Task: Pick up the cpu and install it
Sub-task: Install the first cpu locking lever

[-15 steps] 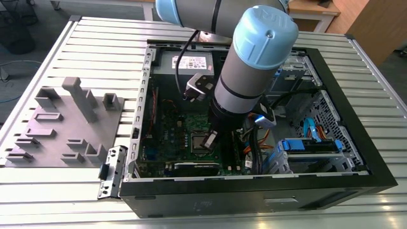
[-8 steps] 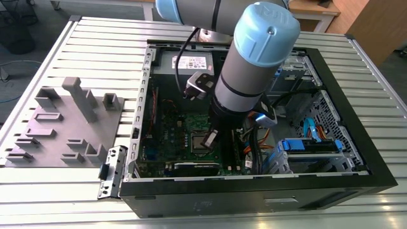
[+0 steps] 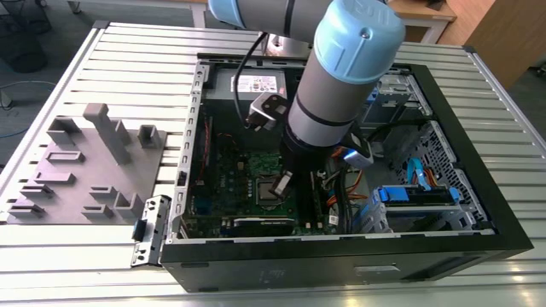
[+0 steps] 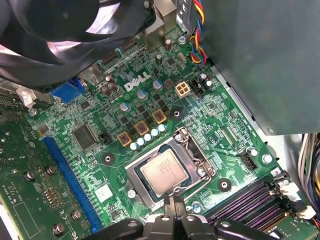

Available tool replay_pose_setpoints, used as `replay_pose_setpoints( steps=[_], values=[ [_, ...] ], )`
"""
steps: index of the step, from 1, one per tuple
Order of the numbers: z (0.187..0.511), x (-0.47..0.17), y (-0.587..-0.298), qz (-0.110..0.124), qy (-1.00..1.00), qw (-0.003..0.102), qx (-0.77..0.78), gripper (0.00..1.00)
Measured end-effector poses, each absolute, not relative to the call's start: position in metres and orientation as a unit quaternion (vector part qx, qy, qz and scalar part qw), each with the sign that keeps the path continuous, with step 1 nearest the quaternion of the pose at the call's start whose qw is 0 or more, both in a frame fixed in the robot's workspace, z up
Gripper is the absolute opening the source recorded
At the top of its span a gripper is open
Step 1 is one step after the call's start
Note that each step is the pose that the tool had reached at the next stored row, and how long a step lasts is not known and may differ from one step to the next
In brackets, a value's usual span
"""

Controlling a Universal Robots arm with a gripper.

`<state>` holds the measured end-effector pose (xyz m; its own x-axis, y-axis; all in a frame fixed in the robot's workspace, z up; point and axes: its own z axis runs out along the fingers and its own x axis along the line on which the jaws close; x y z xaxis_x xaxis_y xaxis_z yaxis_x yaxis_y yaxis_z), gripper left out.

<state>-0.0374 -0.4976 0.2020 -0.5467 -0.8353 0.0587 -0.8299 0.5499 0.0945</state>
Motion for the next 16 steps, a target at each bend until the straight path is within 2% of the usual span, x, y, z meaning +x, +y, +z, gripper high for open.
replay_pose_setpoints(
  steps=[7, 16],
  values=[
    [0.2014, -0.0387, -0.4977, -0.026, -0.879, 0.046, 0.474, 0.11],
    [0.1921, -0.0388, -0.4987, -0.02, -0.88, 0.033, 0.474, 0.11]
  ],
)
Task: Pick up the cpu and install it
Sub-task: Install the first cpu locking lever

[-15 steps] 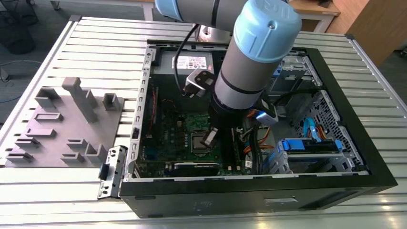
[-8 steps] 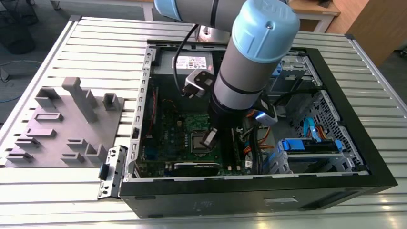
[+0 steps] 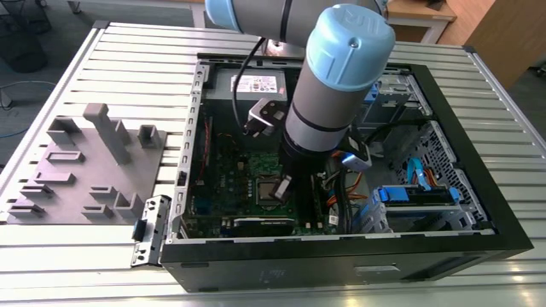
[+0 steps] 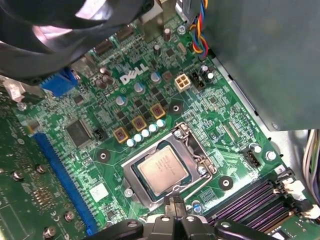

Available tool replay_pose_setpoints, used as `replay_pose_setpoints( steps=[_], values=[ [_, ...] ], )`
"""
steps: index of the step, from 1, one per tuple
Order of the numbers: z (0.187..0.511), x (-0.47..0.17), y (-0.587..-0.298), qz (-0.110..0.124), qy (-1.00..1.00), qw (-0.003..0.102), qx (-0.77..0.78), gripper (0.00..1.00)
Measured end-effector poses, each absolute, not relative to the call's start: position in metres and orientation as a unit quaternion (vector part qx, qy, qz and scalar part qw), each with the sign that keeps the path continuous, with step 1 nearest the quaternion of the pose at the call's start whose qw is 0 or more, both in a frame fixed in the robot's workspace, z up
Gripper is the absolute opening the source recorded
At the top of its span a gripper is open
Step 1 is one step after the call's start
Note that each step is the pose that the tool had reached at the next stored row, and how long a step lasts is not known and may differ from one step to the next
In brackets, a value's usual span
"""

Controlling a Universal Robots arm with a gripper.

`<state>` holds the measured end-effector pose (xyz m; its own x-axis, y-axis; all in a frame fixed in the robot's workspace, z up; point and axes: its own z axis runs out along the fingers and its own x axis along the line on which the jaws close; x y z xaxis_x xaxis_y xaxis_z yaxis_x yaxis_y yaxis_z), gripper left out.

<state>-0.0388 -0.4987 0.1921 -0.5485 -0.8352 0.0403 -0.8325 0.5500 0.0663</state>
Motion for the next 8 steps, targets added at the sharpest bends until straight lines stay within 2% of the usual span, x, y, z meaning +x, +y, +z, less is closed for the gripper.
replay_pose_setpoints(
  steps=[8],
  values=[
    [0.1886, -0.0388, -0.4987, -0.022, -0.88, 0.027, 0.474, 0.11]
  ],
)
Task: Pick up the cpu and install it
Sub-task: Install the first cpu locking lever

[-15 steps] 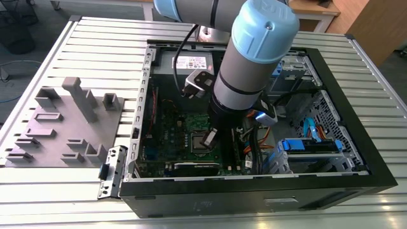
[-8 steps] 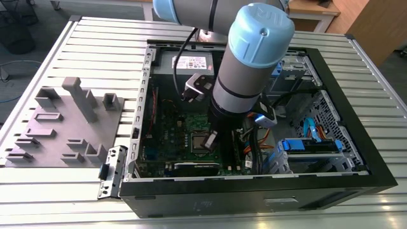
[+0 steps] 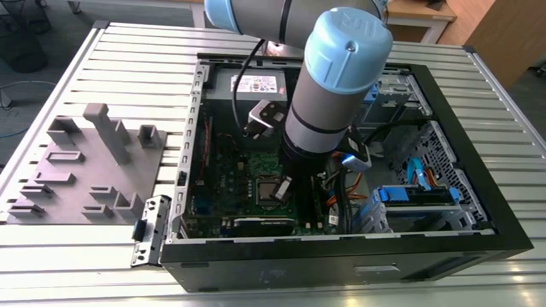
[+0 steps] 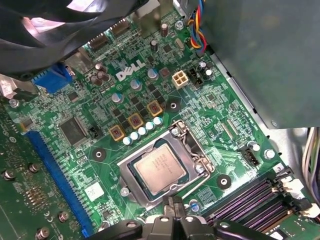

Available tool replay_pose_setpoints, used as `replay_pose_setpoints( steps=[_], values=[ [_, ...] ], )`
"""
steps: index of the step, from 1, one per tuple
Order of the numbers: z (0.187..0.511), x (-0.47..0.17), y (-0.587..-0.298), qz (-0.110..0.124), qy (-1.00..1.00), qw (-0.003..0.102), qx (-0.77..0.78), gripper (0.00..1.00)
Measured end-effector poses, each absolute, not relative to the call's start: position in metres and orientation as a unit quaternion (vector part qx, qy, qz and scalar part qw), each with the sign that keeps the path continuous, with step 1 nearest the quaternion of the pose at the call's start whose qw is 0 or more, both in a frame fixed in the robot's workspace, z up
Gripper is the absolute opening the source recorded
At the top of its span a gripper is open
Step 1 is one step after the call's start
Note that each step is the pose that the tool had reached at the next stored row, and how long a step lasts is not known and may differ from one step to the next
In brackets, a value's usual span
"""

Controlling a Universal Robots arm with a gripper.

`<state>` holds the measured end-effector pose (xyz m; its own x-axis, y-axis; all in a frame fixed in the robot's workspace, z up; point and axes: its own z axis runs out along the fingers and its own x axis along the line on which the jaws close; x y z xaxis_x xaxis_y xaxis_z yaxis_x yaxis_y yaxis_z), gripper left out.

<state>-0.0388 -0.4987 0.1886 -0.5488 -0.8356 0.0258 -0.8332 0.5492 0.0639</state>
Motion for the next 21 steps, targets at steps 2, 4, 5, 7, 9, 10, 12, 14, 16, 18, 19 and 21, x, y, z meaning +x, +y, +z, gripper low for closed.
replay_pose_setpoints(
  steps=[2, 4, 5, 7, 9, 10, 12, 14, 16, 18, 19, 21],
  values=[
    [0.189, -0.039, -0.499, -0.024, -0.88, 0.025, 0.474, 0.11],
    [0.189, -0.039, -0.499, -0.029, -0.88, 0.022, 0.474, 0.11],
    [0.189, -0.039, -0.499, -0.032, -0.879, 0.02, 0.475, 0.11],
    [0.189, -0.039, -0.5, -0.034, -0.879, 0.019, 0.475, 0.11],
    [0.189, -0.039, -0.499, -0.035, -0.879, 0.019, 0.475, 0.11],
    [0.189, -0.039, -0.499, -0.036, -0.879, 0.018, 0.475, 0.11],
    [0.19, -0.039, -0.499, -0.036, -0.879, 0.018, 0.475, 0.11],
    [0.195, -0.039, -0.498, -0.036, -0.879, 0.017, 0.475, 0.11],
    [0.201, -0.039, -0.499, -0.036, -0.879, 0.018, 0.475, 0.11],
    [0.206, -0.039, -0.499, -0.036, -0.879, 0.018, 0.475, 0.11],
    [0.208, -0.039, -0.499, -0.036, -0.879, 0.018, 0.475, 0.11],
    [0.212, -0.039, -0.499, -0.036, -0.879, 0.018, 0.475, 0.11]
  ],
)
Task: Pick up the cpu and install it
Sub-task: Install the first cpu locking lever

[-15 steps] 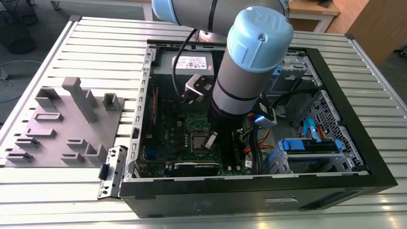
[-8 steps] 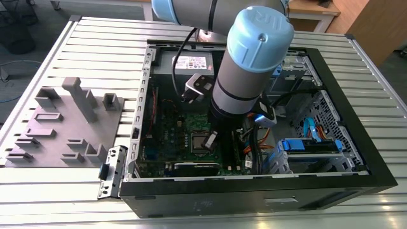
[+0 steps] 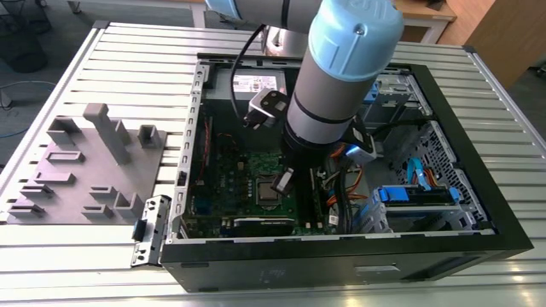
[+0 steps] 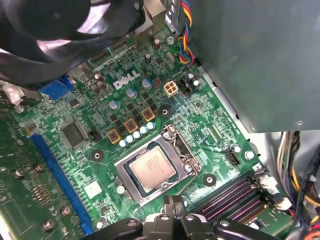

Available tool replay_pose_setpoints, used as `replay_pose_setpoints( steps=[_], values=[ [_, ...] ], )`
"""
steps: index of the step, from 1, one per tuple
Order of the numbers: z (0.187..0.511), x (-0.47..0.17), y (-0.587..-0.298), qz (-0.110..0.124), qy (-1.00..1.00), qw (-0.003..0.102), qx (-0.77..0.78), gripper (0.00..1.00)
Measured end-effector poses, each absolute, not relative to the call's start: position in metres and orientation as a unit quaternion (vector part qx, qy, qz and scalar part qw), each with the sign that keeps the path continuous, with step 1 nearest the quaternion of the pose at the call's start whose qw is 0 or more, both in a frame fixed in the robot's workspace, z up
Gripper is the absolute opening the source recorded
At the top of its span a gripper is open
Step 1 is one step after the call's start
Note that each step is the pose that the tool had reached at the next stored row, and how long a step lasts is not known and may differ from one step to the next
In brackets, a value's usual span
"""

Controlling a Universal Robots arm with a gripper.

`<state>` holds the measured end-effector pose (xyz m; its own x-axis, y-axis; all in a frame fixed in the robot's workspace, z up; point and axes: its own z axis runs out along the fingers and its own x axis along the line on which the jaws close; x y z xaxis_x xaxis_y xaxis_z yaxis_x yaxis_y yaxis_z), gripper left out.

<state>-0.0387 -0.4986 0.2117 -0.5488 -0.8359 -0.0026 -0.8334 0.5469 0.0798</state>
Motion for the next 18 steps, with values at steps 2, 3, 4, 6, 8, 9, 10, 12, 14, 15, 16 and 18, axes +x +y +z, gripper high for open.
replay_pose_setpoints(
  steps=[2, 3, 4, 6, 8, 9, 10, 12, 14, 15, 16, 18],
  values=[
    [0.214, -0.039, -0.499, -0.036, -0.879, 0.018, 0.475, 0.11],
    [0.215, -0.039, -0.499, -0.036, -0.879, 0.018, 0.475, 0.11],
    [0.216, -0.039, -0.499, -0.036, -0.879, 0.018, 0.475, 0.11],
    [0.217, -0.039, -0.499, -0.036, -0.879, 0.018, 0.475, 0.11],
    [0.218, -0.04, -0.499, -0.036, -0.879, 0.018, 0.475, 0.11],
    [0.219, -0.04, -0.499, -0.036, -0.879, 0.018, 0.475, 0.11],
    [0.221, -0.04, -0.499, -0.035, -0.879, 0.018, 0.475, 0.11],
    [0.223, -0.04, -0.499, -0.036, -0.879, 0.018, 0.475, 0.11],
    [0.226, -0.041, -0.498, -0.035, -0.879, 0.018, 0.475, 0.11],
    [0.226, -0.041, -0.498, -0.035, -0.879, 0.017, 0.475, 0.11],
    [0.226, -0.041, -0.498, -0.035, -0.879, 0.017, 0.475, 0.11],
    [0.226, -0.042, -0.498, -0.035, -0.879, 0.016, 0.475, 0.11]
  ],
)
